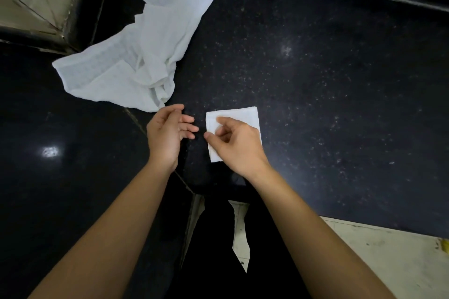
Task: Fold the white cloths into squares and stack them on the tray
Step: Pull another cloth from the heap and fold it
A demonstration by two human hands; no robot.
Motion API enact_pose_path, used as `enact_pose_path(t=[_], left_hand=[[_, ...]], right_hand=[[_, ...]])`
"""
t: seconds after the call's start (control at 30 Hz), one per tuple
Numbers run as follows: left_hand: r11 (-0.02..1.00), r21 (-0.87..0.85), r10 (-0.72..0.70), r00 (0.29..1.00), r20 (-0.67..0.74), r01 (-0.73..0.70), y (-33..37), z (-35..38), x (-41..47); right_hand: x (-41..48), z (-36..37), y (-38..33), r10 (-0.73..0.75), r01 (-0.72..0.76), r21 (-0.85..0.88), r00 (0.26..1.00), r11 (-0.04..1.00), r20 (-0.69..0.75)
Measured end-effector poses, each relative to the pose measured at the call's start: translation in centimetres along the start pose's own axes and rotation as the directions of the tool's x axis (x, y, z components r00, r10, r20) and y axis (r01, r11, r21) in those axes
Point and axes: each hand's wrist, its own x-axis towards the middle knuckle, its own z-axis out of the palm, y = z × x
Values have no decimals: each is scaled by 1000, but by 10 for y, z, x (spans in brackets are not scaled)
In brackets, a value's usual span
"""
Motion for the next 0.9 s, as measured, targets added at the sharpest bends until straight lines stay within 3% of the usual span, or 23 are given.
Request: enact_pose_path(t=[0.1,0.17,0.23,0.3,0.4,0.47,0.6,0.73,0.83,0.9], left_hand=[[954,256,154,988,30,-156,-9,0,-6],[740,506,423,892,163,-443,-17,-2,-15],[434,598,578,718,389,-674,-23,-2,-21],[197,637,512,633,581,-745,-27,0,-21],[-54,676,318,629,710,-735,-36,1,-14],[-175,686,252,641,725,-706,-42,0,-11],[-230,681,237,638,732,-695,-46,1,-9],[-237,670,215,635,742,-703,-46,1,-9],[-250,676,218,640,737,-693,-48,2,-9],[-247,682,225,644,731,-688,-48,3,-9]], right_hand=[[-9,-14,14,-66,75,36,975,997,-211],[-15,-28,26,-172,169,-42,912,985,-372],[-17,-40,37,-282,224,-185,869,957,-407],[-13,-45,48,-408,286,-392,871,874,-274],[0,-36,59,-392,339,-577,919,743,35],[7,-29,67,-338,311,-672,936,672,96],[12,-27,76,-307,293,-714,945,636,115],[9,-34,70,-311,321,-570,943,756,119],[1,-44,62,-276,224,-395,958,891,-78],[-4,-50,58,-159,87,-302,962,949,-221]])
